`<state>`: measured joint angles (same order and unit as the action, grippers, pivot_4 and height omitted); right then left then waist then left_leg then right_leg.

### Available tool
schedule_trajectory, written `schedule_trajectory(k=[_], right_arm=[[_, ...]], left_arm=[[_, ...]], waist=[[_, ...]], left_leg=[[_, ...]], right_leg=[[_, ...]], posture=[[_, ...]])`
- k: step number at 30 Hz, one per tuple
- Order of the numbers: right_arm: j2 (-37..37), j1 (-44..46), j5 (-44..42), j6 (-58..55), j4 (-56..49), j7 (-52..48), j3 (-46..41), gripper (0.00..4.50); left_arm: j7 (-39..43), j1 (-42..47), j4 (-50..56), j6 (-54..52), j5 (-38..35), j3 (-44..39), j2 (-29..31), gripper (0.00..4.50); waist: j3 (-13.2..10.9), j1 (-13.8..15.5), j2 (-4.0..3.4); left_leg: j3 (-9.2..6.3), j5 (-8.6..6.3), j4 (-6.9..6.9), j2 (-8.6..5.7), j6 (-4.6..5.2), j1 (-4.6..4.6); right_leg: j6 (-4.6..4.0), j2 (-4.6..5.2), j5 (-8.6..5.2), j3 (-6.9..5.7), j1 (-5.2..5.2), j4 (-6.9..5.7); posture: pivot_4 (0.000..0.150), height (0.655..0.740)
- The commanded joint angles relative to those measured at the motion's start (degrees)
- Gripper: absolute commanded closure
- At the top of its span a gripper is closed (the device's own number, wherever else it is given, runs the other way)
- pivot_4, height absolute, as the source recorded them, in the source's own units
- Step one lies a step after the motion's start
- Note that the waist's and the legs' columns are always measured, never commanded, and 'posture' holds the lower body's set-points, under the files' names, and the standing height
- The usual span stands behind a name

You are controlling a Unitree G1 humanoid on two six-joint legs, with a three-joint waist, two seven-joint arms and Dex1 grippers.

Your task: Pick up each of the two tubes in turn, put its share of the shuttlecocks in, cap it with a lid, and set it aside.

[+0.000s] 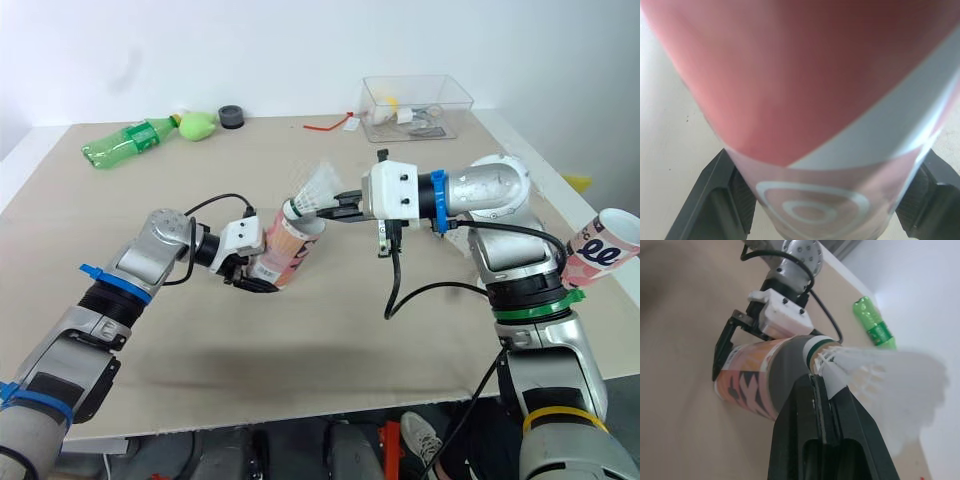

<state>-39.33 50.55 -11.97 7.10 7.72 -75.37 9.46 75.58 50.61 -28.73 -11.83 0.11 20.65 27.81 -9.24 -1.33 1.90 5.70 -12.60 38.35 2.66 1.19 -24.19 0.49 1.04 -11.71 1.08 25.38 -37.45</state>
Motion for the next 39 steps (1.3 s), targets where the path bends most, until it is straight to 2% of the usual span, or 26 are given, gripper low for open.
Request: schedule_trajectory(k=[1,7,8,10,14,16,17,19,22,27,30,34,39], right_arm=[[0.4,2.6,0.6,1.5,1.4,-0.9,0.0,4.48],[1.1,3.9,-0.1,-0.1,2.1,-1.8,0.4,4.48],[1.2,4.1,-0.7,-1.2,1.7,-2.0,0.3,3.84],[1.1,4.2,-1.2,-2.2,1.2,-2.5,0.1,3.18],[0.4,4.0,-2.3,-3.5,0.2,-2.8,-1.0,1.14],[-0.2,3.5,-4.7,-7.6,-0.6,-1.7,-3.1,0.23],[-0.5,3.4,-6.0,-10.1,-1.0,-0.7,-4.2,0.06],[-0.7,3.1,-9.6,-18.6,-0.9,4.7,-8.8,0.06],[-1.0,-0.4,-12.7,-30.0,2.8,18.4,-19.1,0.06],[-0.7,-12.8,-10.6,-31.4,4.6,34.3,-30.7,0.06],[-0.9,-18.8,-10.4,-30.7,6.0,37.9,-33.5,0.06],[-1.4,-22.7,-9.6,-30.0,8.7,38.3,-33.0,0.06],[-1.3,-21.7,-9.1,-29.7,15.9,36.0,-31.0,0.06]], left_arm=[[0.2,0.0,2.3,-0.7,0.0,-0.7,0.6,1.44],[0.1,-0.4,2.9,-1.3,0.1,-0.7,1.0,1.44],[0.1,-0.4,2.9,-1.4,0.1,-0.7,1.0,1.44],[0.1,-0.4,2.8,-1.4,0.2,-0.7,1.0,1.44],[0.1,-0.2,2.5,-1.3,0.2,-0.6,0.9,1.44],[0.1,0.0,2.2,-1.1,0.4,-0.4,0.9,1.44],[0.1,0.0,2.2,-1.0,0.4,-0.4,0.9,1.44],[0.0,0.0,2.0,-0.8,0.5,-0.4,0.9,1.44],[0.1,0.0,2.0,-0.6,0.6,-0.4,1.0,1.44],[0.4,0.0,2.4,-0.8,0.5,-0.3,1.0,1.44],[0.7,0.0,2.3,-0.6,0.6,-0.2,1.0,1.44],[0.8,0.1,2.2,-0.5,0.8,-0.2,0.9,1.44],[1.2,-0.6,3.3,-0.9,1.0,-0.3,1.2,1.44]], waist=[[0.0,0.0,0.0],[0.0,0.0,0.0],[0.0,0.0,0.0],[0.0,0.0,0.0],[0.0,0.0,0.0],[0.0,0.0,0.0],[0.0,0.0,0.0],[0.0,0.0,0.0],[0.0,0.1,0.04],[0.1,0.5,0.06],[0.1,0.4,-0.01],[0.1,-0.1,-0.14],[0.1,-0.1,-0.14]], left_leg=[[0.0,0.0,0.0,-0.01,0.0,-0.01],[-0.01,0.0,0.0,0.0,0.01,-0.01],[-0.01,0.0,0.0,0.0,0.01,-0.01],[-0.01,0.0,0.0,0.0,0.01,-0.01],[0.0,0.0,0.0,0.0,0.01,-0.01],[0.0,0.0,0.0,0.0,0.01,-0.01],[-0.01,0.0,0.0,0.0,0.01,-0.02],[-0.01,0.0,0.0,0.0,0.01,-0.02],[-0.02,0.0,0.01,-0.01,0.0,-0.04],[-0.06,-0.01,0.01,-0.15,0.01,-0.07],[-0.01,-0.03,-0.01,-0.2,0.05,-0.09],[0.01,-0.03,0.01,-0.21,0.06,-0.04],[0.0,0.04,0.06,-0.16,0.12,0.02]], right_leg=[[-0.02,0.01,0.01,0.0,0.0,0.0],[-0.03,0.0,0.01,-0.01,0.02,0.0],[-0.03,0.0,0.01,-0.01,0.02,0.0],[-0.03,0.0,0.01,-0.02,0.01,0.0],[-0.04,0.01,0.02,-0.01,0.02,0.0],[-0.03,0.01,0.02,-0.01,0.01,0.0],[-0.05,0.02,0.03,-0.01,0.02,-0.01],[-0.07,0.03,0.04,-0.02,0.02,-0.01],[-0.1,0.12,0.06,-0.04,0.0,-0.02],[-0.06,0.25,0.05,-0.08,-0.05,0.03],[0.04,0.25,0.04,0.02,-0.02,0.04],[0.4,0.22,-0.06,0.08,-0.03,0.03],[0.45,0.09,-0.01,0.09,-0.07,0.03]], posture=[[0.15,0.74],[0.15,0.74],[0.15,0.74],[0.15,0.74],[0.15,0.74],[0.15,0.74],[0.15,0.74],[0.15,0.74],[0.15,0.74],[0.15,0.74],[0.15,0.74],[0.15,0.74],[0.15,0.74]])
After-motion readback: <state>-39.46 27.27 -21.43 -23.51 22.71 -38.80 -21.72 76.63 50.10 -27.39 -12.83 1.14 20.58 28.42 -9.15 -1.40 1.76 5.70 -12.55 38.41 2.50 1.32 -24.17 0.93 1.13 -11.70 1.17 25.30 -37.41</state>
